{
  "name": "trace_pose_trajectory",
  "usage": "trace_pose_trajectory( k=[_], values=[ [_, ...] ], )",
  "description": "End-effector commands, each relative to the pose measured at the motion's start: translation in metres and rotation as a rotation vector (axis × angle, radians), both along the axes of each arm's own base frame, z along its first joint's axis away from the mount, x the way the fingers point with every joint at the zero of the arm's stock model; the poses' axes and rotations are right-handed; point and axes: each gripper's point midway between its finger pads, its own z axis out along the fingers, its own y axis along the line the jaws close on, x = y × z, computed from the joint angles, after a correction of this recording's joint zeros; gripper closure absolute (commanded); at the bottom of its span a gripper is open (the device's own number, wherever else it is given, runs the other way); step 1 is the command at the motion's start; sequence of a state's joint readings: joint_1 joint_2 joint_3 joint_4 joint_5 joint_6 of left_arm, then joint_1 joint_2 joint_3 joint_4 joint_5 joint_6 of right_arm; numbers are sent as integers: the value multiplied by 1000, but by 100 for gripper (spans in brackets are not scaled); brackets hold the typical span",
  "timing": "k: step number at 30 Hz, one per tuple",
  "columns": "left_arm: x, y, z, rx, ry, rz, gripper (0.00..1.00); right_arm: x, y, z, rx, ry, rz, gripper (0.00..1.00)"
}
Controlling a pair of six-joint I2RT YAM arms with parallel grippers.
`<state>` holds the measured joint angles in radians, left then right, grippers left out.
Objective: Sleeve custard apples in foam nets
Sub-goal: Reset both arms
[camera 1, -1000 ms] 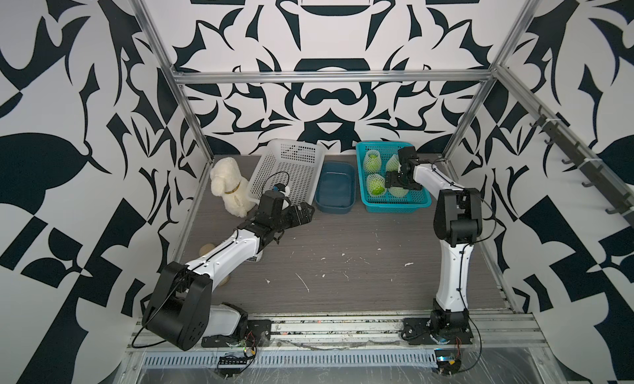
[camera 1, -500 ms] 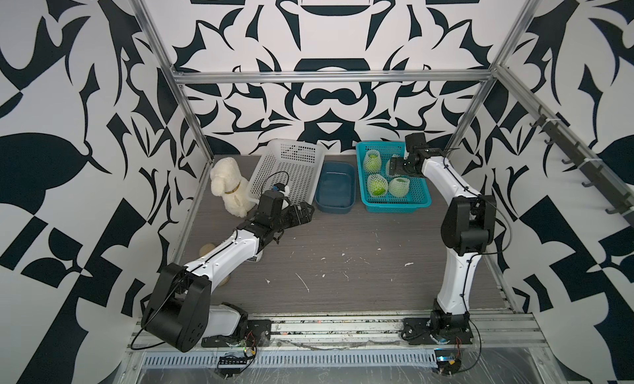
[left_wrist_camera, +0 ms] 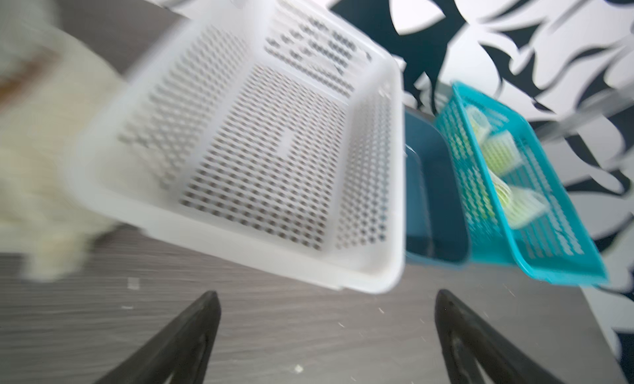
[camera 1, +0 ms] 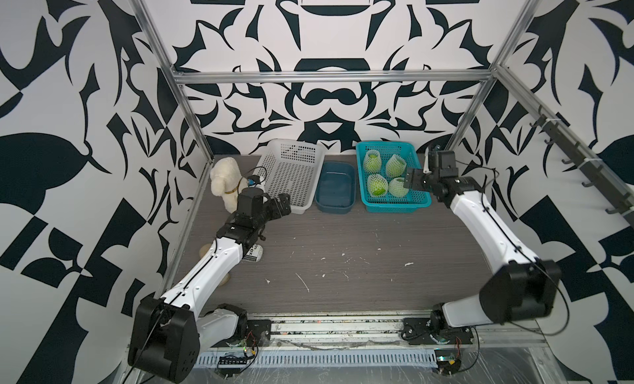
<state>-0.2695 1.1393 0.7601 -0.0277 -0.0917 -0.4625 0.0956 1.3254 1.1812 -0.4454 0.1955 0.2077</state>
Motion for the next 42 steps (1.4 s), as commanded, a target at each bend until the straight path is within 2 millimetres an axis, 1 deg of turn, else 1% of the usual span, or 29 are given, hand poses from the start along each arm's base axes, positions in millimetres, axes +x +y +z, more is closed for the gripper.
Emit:
trace_pose_trajectory(
  k=[1,4,6,8,9,11,12,14,16,18,22,23,25,27,30,32,34,35,36,39,42],
  values=[
    [1,45,-5,110,-26,140,1,-19,-13,2,-33,-152,-56,1],
    [3,78,-9,151,-61,254,0,-42,-26,-15,-102,-244,-87,1],
    [3,99,-18,170,-68,326,1,-56,-34,-35,-119,-267,-123,1],
    [2,113,-28,208,-84,378,0,-65,-39,-60,-123,-282,-147,1],
    [1,116,-33,231,-99,387,0,-68,-40,-74,-121,-285,-157,1],
    [-1,119,-40,259,-125,387,0,-73,-45,-97,-124,-298,-188,1],
    [-2,122,-42,269,-140,402,0,-74,-46,-106,-124,-311,-190,1],
    [-1,124,-40,295,-142,406,1,-75,-44,-117,-119,-344,-179,1],
    [0,128,-42,323,-141,420,1,-71,-38,-121,-115,-380,-142,1],
    [1,132,-52,358,-126,430,1,-62,-30,-119,-123,-403,-86,1],
    [7,135,-65,398,-121,421,1,-48,-22,-117,-143,-449,-28,1],
    [8,136,-74,419,-104,415,1,-44,-20,-118,-150,-457,-19,1],
    [9,135,-79,444,-124,397,1,-38,-18,-129,-157,-412,1,1],
    [9,136,-81,458,-176,395,0,-35,-11,-137,-153,-409,38,1],
    [8,137,-77,451,-240,379,0,-35,-10,-146,-149,-430,45,1],
    [10,144,-88,403,-214,376,1,-31,-7,-147,-152,-430,61,1],
    [13,147,-101,372,-213,364,1,-29,-5,-153,-146,-367,75,1],
    [18,146,-105,365,-220,351,1,-25,-4,-154,-151,-352,81,1],
    [22,142,-104,375,-242,326,0,-21,-5,-155,-155,-343,75,1],
    [20,138,-110,359,-173,298,0,-15,-15,-158,-165,-288,14,1],
    [21,139,-105,358,-230,315,1,-13,-14,-158,-168,-278,21,1]
  ],
)
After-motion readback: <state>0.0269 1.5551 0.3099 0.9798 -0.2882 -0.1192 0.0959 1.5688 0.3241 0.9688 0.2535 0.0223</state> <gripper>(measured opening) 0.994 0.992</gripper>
